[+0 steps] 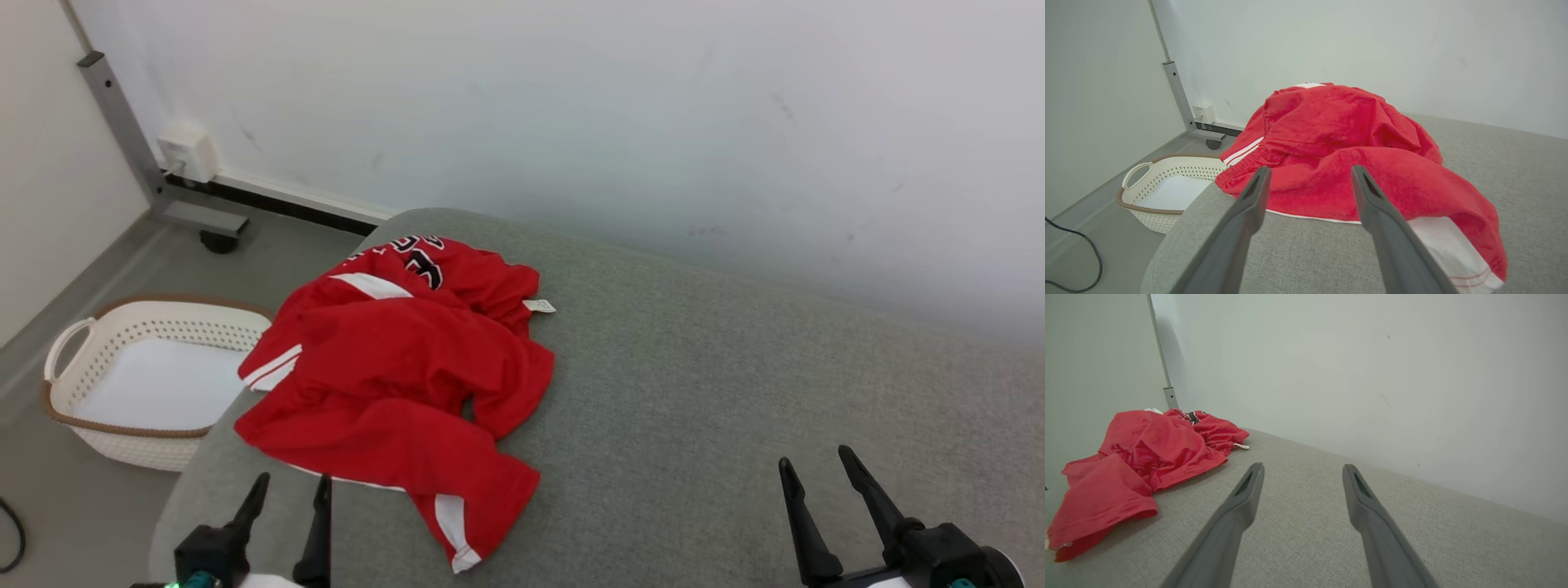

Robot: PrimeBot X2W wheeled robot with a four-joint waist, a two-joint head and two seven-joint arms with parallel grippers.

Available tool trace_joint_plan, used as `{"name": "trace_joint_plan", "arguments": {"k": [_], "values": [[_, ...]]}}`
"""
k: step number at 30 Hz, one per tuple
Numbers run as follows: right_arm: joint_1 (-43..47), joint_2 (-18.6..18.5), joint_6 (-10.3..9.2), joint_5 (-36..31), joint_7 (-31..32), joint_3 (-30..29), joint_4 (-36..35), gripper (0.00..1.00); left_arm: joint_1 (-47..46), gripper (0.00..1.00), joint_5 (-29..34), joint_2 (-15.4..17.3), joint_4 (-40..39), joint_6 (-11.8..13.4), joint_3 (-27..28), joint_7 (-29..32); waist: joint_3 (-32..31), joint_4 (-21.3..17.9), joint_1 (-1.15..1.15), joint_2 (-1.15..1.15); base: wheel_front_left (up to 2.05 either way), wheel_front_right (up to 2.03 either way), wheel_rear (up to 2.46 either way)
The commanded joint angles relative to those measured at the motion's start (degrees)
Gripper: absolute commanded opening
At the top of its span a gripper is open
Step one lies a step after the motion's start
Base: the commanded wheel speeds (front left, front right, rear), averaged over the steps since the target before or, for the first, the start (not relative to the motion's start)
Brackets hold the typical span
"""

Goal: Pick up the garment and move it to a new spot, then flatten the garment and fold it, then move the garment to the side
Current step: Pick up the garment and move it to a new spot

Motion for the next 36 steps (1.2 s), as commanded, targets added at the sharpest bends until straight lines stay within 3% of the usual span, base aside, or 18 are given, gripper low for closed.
{"name": "trace_joint_plan", "arguments": {"k": [1, 18, 25, 31, 36], "values": [[-0.1, 0.1, -0.10, 0.3, 0.0, -0.1, 0.1, 1.00, 0.1, 1.00, -0.2, 0.3, -0.2, 0.1, 0.2, 0.0, 0.0, 0.7, 0.00, 0.00, 0.00, 0.00, 0.00], [-0.8, -0.1, -0.10, 0.4, 0.0, 0.1, 0.0, 1.00, 0.8, 1.00, -1.1, 0.8, -1.7, 0.7, 1.6, 0.0, 0.2, -1.2, 0.00, 0.00, 0.00, 0.00, 0.00], [-1.2, -0.2, -0.10, 0.5, 0.0, 0.2, -0.5, 1.00, -2.7, 1.00, -3.1, 2.5, -2.2, -0.6, 2.8, 0.6, 1.1, -3.8, 0.00, 0.00, 0.00, 0.00, 0.00], [-2.1, -0.1, -0.10, 0.6, 0.0, 0.3, -0.7, 1.00, -6.8, 1.00, -5.1, 5.5, -3.9, -2.2, 4.2, 6.5, 2.6, -7.9, 0.00, 0.00, 0.00, 0.00, 0.00], [-3.2, 0.0, -0.10, 1.4, 0.1, 0.2, -0.6, 1.00, -10.9, 1.00, -7.0, 8.9, -5.0, -3.4, 5.1, 14.7, 5.1, -12.0, 0.00, 0.00, 0.00, 0.00, 0.00]]}}
